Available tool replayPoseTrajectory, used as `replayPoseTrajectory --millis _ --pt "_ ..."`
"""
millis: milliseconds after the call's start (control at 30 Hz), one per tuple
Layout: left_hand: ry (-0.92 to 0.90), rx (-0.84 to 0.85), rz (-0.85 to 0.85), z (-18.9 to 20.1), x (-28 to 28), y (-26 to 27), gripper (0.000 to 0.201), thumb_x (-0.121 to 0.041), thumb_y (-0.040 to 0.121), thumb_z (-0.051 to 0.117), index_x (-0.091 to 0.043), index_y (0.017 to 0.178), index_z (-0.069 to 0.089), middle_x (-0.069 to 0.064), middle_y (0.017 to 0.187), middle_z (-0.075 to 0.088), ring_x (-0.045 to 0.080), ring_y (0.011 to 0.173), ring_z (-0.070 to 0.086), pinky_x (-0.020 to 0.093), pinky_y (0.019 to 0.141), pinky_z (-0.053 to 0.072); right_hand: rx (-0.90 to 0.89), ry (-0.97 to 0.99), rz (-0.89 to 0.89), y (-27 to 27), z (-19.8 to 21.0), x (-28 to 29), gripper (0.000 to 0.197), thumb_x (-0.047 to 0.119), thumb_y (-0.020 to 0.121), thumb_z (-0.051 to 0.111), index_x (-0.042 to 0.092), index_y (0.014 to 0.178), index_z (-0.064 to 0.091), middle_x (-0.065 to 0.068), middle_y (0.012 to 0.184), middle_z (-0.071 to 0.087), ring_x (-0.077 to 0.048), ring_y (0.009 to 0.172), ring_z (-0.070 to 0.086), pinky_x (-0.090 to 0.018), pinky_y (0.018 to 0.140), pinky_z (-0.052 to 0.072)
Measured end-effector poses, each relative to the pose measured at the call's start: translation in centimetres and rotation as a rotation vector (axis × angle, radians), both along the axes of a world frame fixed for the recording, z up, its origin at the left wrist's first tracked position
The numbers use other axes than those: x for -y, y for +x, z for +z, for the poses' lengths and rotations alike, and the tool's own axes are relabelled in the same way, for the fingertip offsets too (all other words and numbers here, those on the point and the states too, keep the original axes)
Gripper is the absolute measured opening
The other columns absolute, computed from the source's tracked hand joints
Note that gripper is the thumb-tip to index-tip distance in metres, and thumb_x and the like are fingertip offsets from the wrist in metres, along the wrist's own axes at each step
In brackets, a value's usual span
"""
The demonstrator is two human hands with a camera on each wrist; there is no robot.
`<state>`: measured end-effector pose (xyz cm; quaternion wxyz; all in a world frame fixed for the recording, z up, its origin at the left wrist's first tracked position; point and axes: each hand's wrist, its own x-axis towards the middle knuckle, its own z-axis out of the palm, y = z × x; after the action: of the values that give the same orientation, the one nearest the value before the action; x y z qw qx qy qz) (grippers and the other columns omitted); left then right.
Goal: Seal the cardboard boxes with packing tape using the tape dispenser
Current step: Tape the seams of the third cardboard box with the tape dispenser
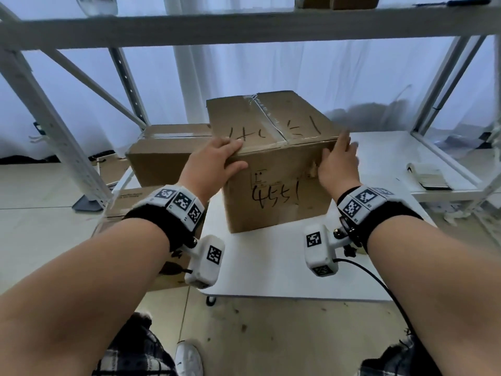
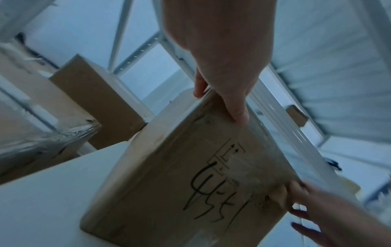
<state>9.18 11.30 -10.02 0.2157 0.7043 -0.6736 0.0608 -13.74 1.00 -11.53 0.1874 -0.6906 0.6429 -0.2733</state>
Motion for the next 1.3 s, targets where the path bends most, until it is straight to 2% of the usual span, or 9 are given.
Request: replayPoseTrajectory --millis 167,267,433,600,733,900,1067,1200,1300 --pt "-0.032 0.010 -0.010 -0.1 -0.1 -0.3 0.057 -0.050 0.091 0.052 -0.025 0.141 0.043 0.001 0.136 0.048 0.021 0.120 0.050 0.037 0.103 0.040 0.391 -0.023 -0.025 0.4 0.1 -0.1 0.067 0.029 0.099 0.044 0.010 0.151 0.006 -0.020 0.151 0.028 -0.033 0.132 0.040 -0.035 0.106 0.033" --pt "-0.045 0.005 -0.001 -0.3 0.1 -0.3 0.056 -0.050 0.091 0.052 -0.025 0.141 0.044 0.001 0.135 0.049 0.021 0.119 0.049 0.036 0.101 0.039 0.451 -0.077 -0.013 -0.5 -0.3 -0.6 0.071 0.038 0.086 0.068 0.007 0.135 0.027 -0.006 0.123 0.052 -0.013 0.096 0.056 -0.020 0.088 0.039" --pt "-0.055 0.003 -0.023 -0.4 0.2 -0.8 0.057 -0.051 0.090 0.053 -0.024 0.140 0.045 0.001 0.130 0.050 0.022 0.115 0.052 0.036 0.101 0.042 0.330 -0.059 -0.009 -0.4 -0.6 -0.1 0.068 0.048 0.073 0.077 0.006 0.116 0.045 -0.009 0.121 0.051 -0.021 0.109 0.051 -0.023 0.086 0.037" --pt "-0.068 0.047 -0.143 -0.3 0.0 -3.9 0.053 -0.046 0.094 0.050 -0.022 0.141 0.044 0.001 0.131 0.050 0.016 0.112 0.054 0.032 0.100 0.044 0.450 0.054 -0.026 -0.4 -0.2 0.7 0.053 0.040 0.089 0.060 0.005 0.125 0.043 -0.011 0.125 0.054 -0.024 0.110 0.053 -0.025 0.088 0.037" --pt "-0.070 0.021 -0.342 -0.8 0.2 -8.1 0.052 -0.039 0.095 0.051 -0.015 0.140 0.045 0.003 0.136 0.050 0.016 0.117 0.052 0.028 0.103 0.040 0.665 0.172 0.001 0.7 1.5 0.2 0.093 0.070 0.076 0.050 0.010 0.144 0.028 -0.009 0.128 0.056 -0.026 0.111 0.056 -0.040 0.101 0.043" --pt "-0.121 -0.007 -0.566 -0.5 1.0 -7.6 0.038 -0.023 0.096 0.052 -0.008 0.131 0.056 0.007 0.134 0.056 0.022 0.119 0.056 0.034 0.103 0.043 0.603 0.254 0.124 0.1 2.2 0.2 0.073 0.044 0.087 0.062 0.008 0.142 0.030 -0.001 0.111 0.058 -0.012 0.089 0.057 -0.024 0.066 0.045" --pt "-0.129 0.207 -0.299 0.4 1.7 -3.4 0.062 -0.060 0.086 0.041 -0.018 0.129 0.058 0.003 0.126 0.060 0.028 0.112 0.052 0.043 0.097 0.043 0.465 0.280 0.192 0.0 1.8 0.2 0.109 0.055 0.079 0.068 0.014 0.152 -0.001 -0.006 0.144 0.042 -0.024 0.126 0.045 -0.036 0.100 0.039" --pt "0.153 0.154 0.071 0.6 2.3 0.7 0.096 -0.085 0.063 0.029 -0.035 0.145 0.032 0.000 0.152 0.030 0.028 0.141 0.018 0.052 0.114 0.013 0.505 0.299 0.208 0.6 2.0 0.4 0.109 0.055 0.071 0.074 0.010 0.149 0.013 -0.009 0.136 0.050 -0.026 0.119 0.053 -0.041 0.103 0.044" --pt "0.190 0.118 0.156 0.3 2.5 2.3 0.090 -0.083 0.069 0.034 -0.038 0.147 0.026 0.003 0.156 0.024 0.029 0.144 0.015 0.056 0.116 0.007 0.304 0.122 0.269 0.6 3.1 0.1 0.064 0.038 0.088 0.064 0.004 0.136 0.039 -0.004 0.117 0.054 -0.020 0.107 0.054 -0.029 0.092 0.043"
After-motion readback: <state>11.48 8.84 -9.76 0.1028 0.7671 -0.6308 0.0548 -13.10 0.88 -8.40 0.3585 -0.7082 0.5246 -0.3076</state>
